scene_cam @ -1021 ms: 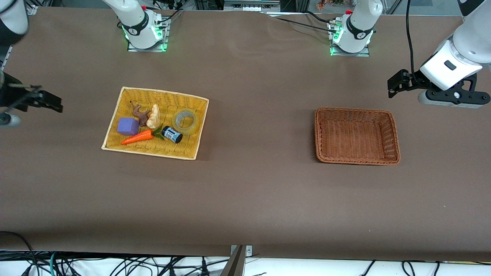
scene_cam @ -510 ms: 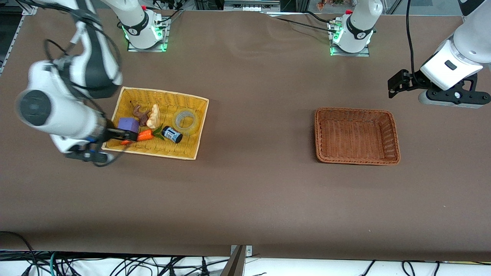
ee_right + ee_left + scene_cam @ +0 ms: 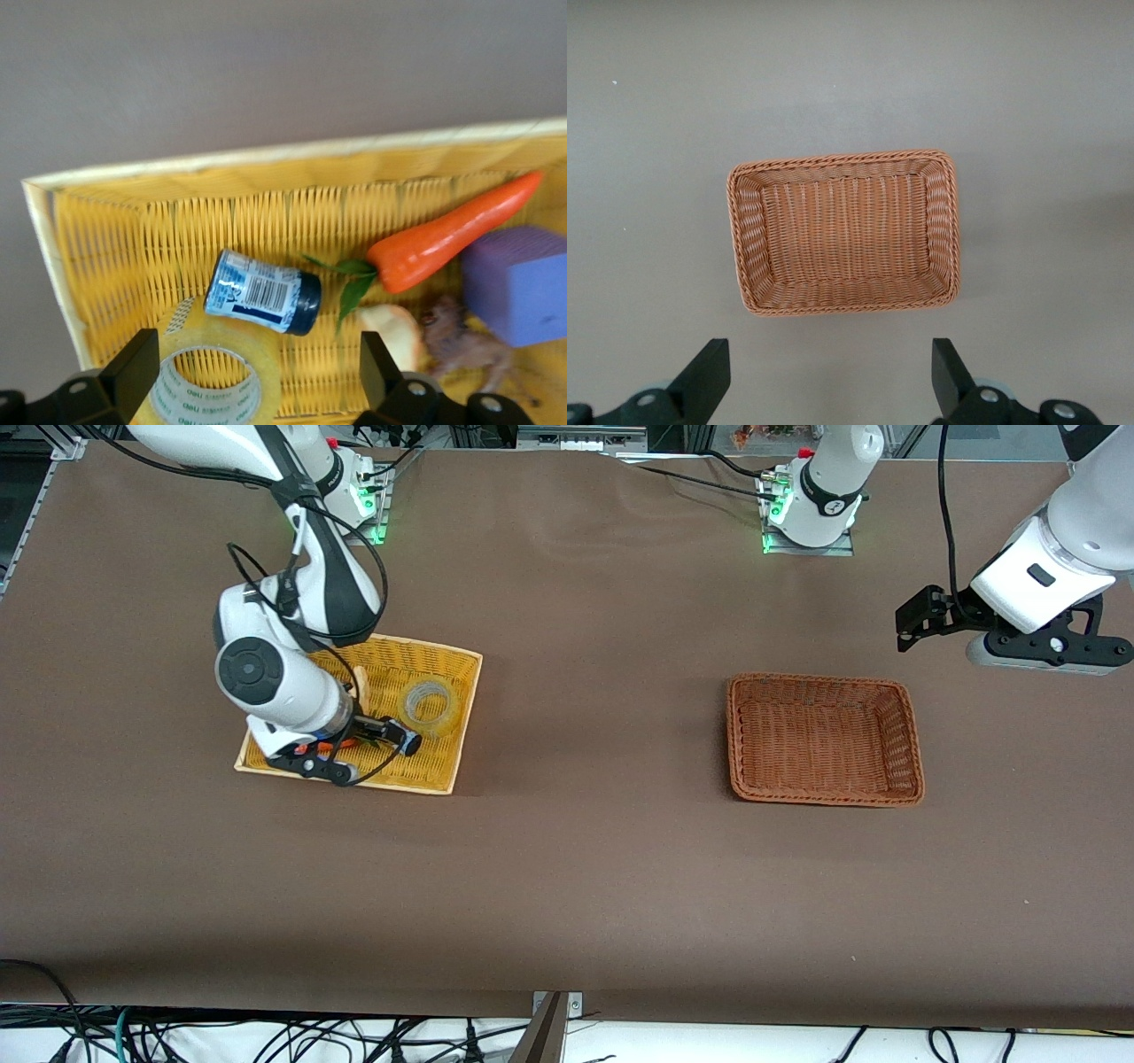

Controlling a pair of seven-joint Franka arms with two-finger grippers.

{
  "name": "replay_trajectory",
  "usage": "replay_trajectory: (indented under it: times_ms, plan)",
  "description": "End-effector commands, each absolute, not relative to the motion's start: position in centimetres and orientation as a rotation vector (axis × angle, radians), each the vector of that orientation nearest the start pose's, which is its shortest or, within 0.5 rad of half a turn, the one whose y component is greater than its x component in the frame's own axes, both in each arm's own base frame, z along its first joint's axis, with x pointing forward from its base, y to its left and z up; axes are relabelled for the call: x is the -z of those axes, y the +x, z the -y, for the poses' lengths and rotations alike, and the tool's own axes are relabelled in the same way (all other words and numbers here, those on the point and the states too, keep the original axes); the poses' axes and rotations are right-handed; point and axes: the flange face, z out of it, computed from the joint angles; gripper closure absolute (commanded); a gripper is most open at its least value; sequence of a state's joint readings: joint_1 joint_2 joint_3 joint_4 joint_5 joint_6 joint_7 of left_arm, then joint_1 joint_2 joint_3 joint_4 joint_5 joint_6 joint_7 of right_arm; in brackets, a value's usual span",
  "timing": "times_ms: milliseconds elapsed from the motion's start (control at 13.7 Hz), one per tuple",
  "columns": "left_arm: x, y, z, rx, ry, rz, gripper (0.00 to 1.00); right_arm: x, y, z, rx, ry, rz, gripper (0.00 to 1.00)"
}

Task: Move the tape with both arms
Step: 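Reach the right gripper down to the tape roll in the yellow tray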

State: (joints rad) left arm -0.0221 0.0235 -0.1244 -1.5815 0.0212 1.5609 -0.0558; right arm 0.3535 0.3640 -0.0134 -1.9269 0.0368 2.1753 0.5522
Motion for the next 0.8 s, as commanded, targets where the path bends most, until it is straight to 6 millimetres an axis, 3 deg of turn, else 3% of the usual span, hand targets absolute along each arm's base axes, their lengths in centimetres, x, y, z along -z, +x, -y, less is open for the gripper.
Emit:
replay_trajectory:
  times_ms: [0,292,729]
  plan:
    - [-61.0,55.8,8.2,-0.059,-3.131,-0.144,0.0,-26.7,52.4,-21.8,-0.158,-3.108,-0.457,0.0]
    - [-61.0,55.8,8.2,-0.059,-3.131,-0.144,0.0,-24.1,49.7,-22.4,-0.181,-3.111,-0.485,0.0]
    - [-61.0,55.8,8.2,-0.059,-3.129,-0.144,0.0,-22.4,46.8,-21.8,-0.188,-3.126,-0.46,0.0]
